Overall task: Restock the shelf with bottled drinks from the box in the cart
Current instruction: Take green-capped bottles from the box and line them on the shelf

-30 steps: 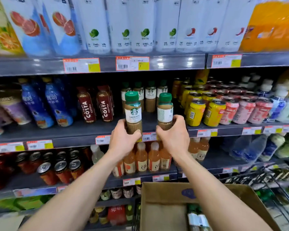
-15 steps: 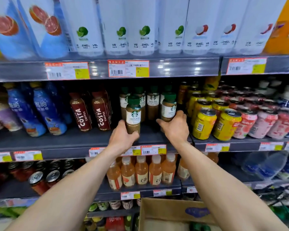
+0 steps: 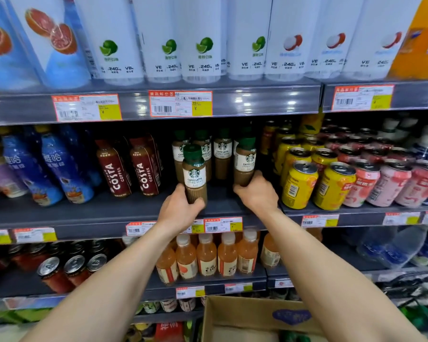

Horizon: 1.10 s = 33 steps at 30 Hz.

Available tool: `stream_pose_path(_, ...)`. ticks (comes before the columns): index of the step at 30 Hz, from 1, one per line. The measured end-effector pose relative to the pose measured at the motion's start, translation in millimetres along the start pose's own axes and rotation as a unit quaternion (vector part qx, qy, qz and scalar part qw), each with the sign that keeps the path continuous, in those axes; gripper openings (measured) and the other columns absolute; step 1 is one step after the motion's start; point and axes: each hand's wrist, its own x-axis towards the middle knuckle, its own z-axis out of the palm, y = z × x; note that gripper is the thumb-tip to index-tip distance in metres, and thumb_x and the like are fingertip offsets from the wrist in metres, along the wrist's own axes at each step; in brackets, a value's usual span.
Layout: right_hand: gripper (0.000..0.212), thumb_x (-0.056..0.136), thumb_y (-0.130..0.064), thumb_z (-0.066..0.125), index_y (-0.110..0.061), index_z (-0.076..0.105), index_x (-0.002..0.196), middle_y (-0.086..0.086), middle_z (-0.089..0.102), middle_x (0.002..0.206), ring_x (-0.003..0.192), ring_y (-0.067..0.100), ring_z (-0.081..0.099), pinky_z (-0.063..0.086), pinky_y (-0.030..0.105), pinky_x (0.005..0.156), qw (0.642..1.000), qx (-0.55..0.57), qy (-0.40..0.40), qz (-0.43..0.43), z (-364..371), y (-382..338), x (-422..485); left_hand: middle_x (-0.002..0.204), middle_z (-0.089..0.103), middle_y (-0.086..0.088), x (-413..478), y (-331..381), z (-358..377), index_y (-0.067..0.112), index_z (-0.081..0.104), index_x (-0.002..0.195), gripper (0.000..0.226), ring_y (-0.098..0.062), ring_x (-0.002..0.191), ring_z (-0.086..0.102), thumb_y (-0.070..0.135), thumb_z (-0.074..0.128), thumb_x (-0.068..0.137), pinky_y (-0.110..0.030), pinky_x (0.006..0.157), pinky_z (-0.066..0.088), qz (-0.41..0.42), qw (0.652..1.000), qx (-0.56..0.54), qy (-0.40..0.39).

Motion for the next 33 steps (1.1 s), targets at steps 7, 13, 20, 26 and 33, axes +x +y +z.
stream_pose_path(7, 0.061, 0.080, -0.058, 0.066, -0.014, 0.050, 0.119, 0.014, 0.066, 0.115, 0.111, 0.038, 0.060, 0.046, 0.039, 0.078, 0.999, -0.015, 0.028, -0.003, 3.5, -0.1, -0.2, 0.116, 0.064, -0.001, -2.8, -0.8, -3.6, 0.019, 0.049, 0.122, 0.056, -0.024, 0.106, 0.061, 0.047, 0.072, 0.080, -0.038, 0.087, 0.052, 0.004, 1.000, -0.005, 0.005)
stream_pose_path(13, 0.063, 0.081, -0.059, 0.067, -0.013, 0.050, 0.120, 0.015, 0.065, 0.114, 0.111, 0.038, 0.059, 0.048, 0.041, 0.080, 0.999, -0.018, 0.028, 0.002, 4.5, 0.3, -2.4, 0.117, 0.063, -0.005, -5.7, -0.4, -0.1, 0.019, 0.045, 0.115, 0.053, -0.027, 0.108, 0.061, 0.042, 0.077, 0.079, -0.043, 0.088, 0.053, 0.003, 0.999, -0.004, 0.036)
stream_pose_path(20, 0.067, 0.076, -0.047, 0.079, -0.005, 0.049, 0.119, 0.019, 0.064, 0.118, 0.117, 0.039, 0.056, 0.050, 0.041, 0.086, 1.000, -0.023, 0.005, -0.011, 3.7, 6.6, -5.6, 0.117, 0.066, -0.005, 1.9, 11.1, 14.6, 0.019, 0.052, 0.117, 0.045, -0.030, 0.109, 0.060, 0.044, 0.071, 0.085, -0.046, 0.090, 0.052, 0.017, 0.999, 0.031, 0.038)
stream_pose_path(26, 0.066, 0.078, -0.043, 0.080, -0.002, 0.049, 0.120, 0.021, 0.064, 0.119, 0.118, 0.041, 0.054, 0.048, 0.042, 0.089, 1.000, -0.024, 0.004, -0.018, 3.5, 8.9, -5.1, 0.118, 0.067, -0.010, 32.5, 30.8, 35.0, 0.015, 0.055, 0.119, 0.048, -0.034, 0.113, 0.060, 0.042, 0.074, 0.084, -0.041, 0.090, 0.051, 0.006, 0.999, 0.037, 0.016)
stream_pose_path(33, 0.060, 0.082, -0.042, 0.077, -0.002, 0.050, 0.117, 0.021, 0.063, 0.118, 0.115, 0.040, 0.057, 0.048, 0.041, 0.087, 0.999, -0.041, 0.016, -0.032, 4.6, 9.9, -4.1, 0.118, 0.064, -0.011, 51.3, 33.8, 56.3, 0.019, 0.054, 0.116, 0.050, -0.035, 0.115, 0.056, 0.052, 0.069, 0.082, -0.041, 0.089, 0.050, -0.022, 0.999, 0.041, 0.028)
